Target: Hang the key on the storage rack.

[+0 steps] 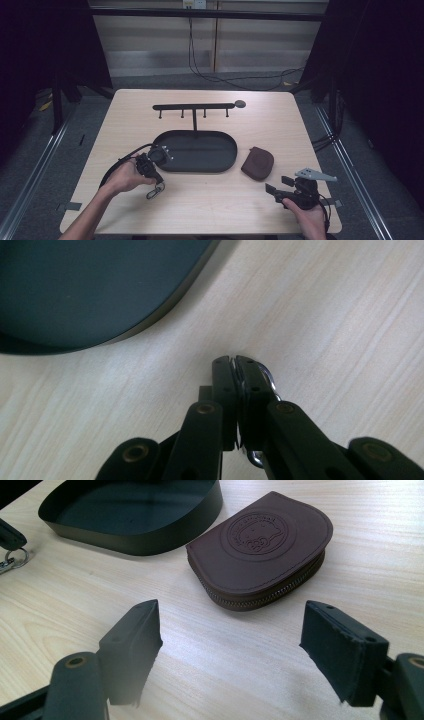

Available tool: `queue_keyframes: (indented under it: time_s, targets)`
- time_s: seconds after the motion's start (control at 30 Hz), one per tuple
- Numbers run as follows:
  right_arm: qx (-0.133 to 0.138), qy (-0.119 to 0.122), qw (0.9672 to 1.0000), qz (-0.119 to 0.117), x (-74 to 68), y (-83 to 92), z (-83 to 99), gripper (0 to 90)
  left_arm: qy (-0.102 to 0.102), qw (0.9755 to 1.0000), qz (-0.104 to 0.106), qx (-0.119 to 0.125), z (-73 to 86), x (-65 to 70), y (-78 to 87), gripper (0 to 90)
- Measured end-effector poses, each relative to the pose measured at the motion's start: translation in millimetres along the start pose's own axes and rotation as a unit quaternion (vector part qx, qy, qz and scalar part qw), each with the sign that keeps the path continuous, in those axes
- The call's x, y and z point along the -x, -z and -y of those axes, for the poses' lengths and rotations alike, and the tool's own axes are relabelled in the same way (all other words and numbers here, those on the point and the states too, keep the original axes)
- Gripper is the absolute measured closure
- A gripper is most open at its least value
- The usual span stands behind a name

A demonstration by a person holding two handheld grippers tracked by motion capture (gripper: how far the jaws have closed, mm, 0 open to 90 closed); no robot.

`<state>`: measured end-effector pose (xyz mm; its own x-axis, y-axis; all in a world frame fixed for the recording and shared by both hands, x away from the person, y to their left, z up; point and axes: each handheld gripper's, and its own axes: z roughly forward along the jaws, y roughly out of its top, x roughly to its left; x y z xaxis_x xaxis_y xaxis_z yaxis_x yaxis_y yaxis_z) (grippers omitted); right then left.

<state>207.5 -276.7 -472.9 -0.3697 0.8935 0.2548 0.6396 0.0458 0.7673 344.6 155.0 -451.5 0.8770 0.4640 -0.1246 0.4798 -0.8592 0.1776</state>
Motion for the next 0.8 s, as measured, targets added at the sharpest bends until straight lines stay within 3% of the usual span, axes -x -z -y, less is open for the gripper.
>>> queue_keyframes:
  time_s: [0.37, 0.57, 0.63, 0.7, 0.73, 0.8]
  targets:
    - [0.0, -0.001, 1.0, 0.001, 0.9, 0.2, 0.0, 23.7, 0.024, 0.9997, -0.008, 0.007, 5.5, -4.3, 15.3, 90.0]
    - [0.0, -0.002, 1.0, 0.002, 0.9, 0.4, 0.1, 23.7, 0.022, 0.9997, -0.008, 0.01, 5.5, -5.2, 19.7, 90.0]
    - [0.001, -0.002, 1.0, 0.001, 0.8, 0.4, 0.0, 23.8, 0.018, 0.9996, -0.018, 0.014, 4.7, -4.7, 20.5, 90.0]
    - [0.0, -0.001, 1.0, 0.001, 0.9, 0.2, 0.0, 23.7, 0.014, 0.9999, -0.006, 0.007, 4.0, -4.6, 18.9, 90.0]
    - [-0.001, -0.002, 1.0, 0.001, 0.8, -0.1, -0.1, 23.3, 0.014, 0.9999, -0.006, 0.007, 4.0, -4.6, 18.9, 88.8]
    - [-0.003, -0.002, 1.0, -0.001, 0.6, -0.4, -0.1, 23.1, 0.021, 0.9997, -0.007, 0.011, 4.5, -6.4, 18.0, 77.6]
